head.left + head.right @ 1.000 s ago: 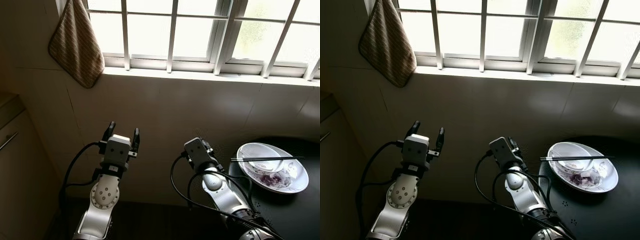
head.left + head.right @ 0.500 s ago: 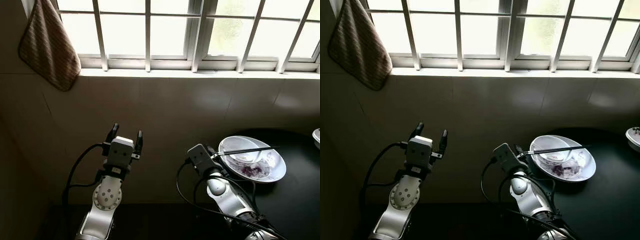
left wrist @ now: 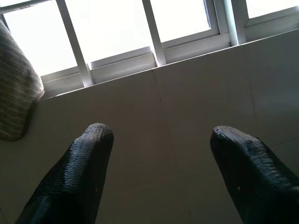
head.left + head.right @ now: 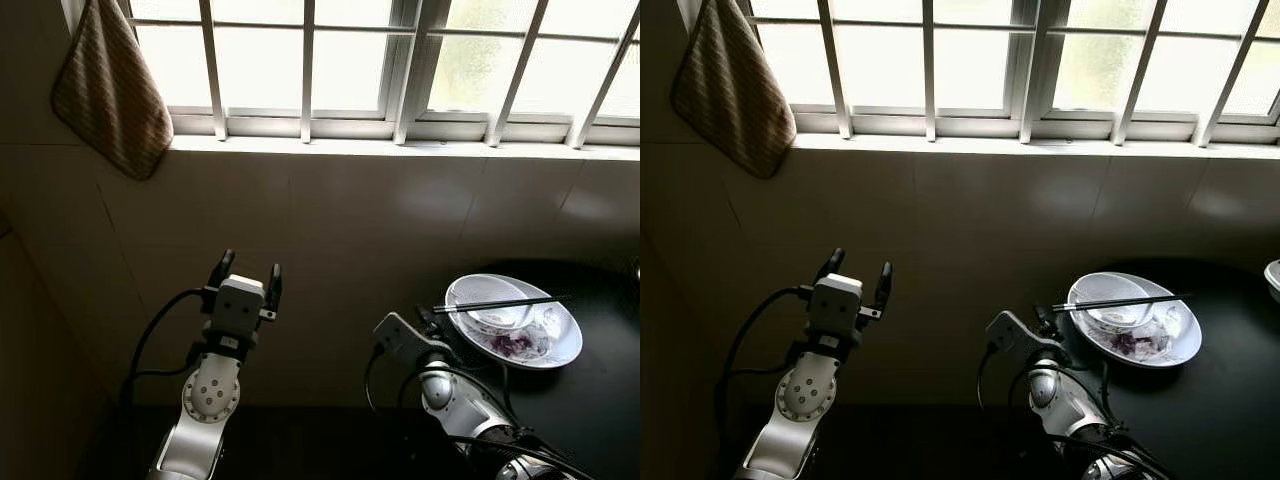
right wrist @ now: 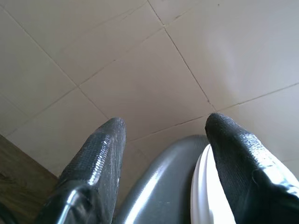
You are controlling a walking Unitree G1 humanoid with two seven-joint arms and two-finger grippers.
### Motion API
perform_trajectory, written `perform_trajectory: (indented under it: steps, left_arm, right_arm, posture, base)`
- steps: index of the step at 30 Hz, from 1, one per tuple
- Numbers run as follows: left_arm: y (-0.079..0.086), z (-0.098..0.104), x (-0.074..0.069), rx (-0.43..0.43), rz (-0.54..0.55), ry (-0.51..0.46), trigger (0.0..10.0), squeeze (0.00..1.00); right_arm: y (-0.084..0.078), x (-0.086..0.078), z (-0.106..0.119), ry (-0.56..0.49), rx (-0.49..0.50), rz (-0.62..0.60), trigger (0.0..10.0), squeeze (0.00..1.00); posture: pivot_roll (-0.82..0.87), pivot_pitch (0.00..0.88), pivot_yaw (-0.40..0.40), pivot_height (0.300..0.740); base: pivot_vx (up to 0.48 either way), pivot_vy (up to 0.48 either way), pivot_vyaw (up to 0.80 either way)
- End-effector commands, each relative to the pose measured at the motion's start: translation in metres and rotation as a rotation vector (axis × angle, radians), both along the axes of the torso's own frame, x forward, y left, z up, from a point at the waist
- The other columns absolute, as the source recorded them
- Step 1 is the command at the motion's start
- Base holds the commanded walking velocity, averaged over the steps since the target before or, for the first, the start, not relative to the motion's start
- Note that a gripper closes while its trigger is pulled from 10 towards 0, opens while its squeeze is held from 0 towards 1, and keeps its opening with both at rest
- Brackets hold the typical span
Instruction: Kitchen organization
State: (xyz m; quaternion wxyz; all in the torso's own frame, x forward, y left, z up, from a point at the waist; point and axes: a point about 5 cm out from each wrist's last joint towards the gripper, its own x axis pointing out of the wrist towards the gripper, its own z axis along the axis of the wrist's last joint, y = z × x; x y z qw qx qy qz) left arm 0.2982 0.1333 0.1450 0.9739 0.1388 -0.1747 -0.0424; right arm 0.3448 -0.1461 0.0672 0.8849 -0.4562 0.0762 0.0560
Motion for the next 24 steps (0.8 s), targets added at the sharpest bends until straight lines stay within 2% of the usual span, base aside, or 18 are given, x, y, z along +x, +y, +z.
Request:
perform_trajectory:
  steps: [1, 8, 13, 19, 24]
  left_arm:
    - [0.0, 0.0, 0.0, 0.001, 0.001, 0.001, 10.0, 0.0]
    - [0.0, -0.001, 0.0, 0.006, -0.003, 0.003, 10.0, 0.0]
    - [0.002, -0.002, 0.0, 0.008, 0.001, 0.008, 10.0, 0.0]
    - [0.002, -0.003, -0.001, 0.01, 0.001, 0.01, 10.0, 0.0]
    - [0.002, -0.002, -0.001, 0.011, -0.002, 0.01, 10.0, 0.0]
  right_arm:
    - [-0.001, 0.003, 0.004, -0.024, -0.028, 0.012, 10.0, 0.0]
    - [0.0, 0.006, 0.006, -0.053, -0.085, 0.048, 10.0, 0.0]
    - [-0.01, 0.009, 0.007, -0.053, -0.158, 0.037, 10.0, 0.0]
    - [-0.012, 0.011, 0.008, -0.048, -0.157, 0.032, 10.0, 0.0]
    - [-0.017, 0.013, 0.009, -0.05, -0.241, 0.056, 10.0, 0.0]
  posture:
    - [0.03, 0.0, -0.036, 0.736]
    - [0.03, 0.0, -0.034, 0.736]
    - [0.04, 0.0, -0.033, 0.736]
    - [0.04, 0.0, -0.031, 0.736]
    - [0.04, 0.0, -0.031, 0.736]
  base:
    - [0.0, 0.0, 0.0]
    - [0.0, 0.0, 0.0]
    - [0.0, 0.0, 0.0]
    - [0.0, 0.0, 0.0]
    - [0.0, 0.0, 0.0]
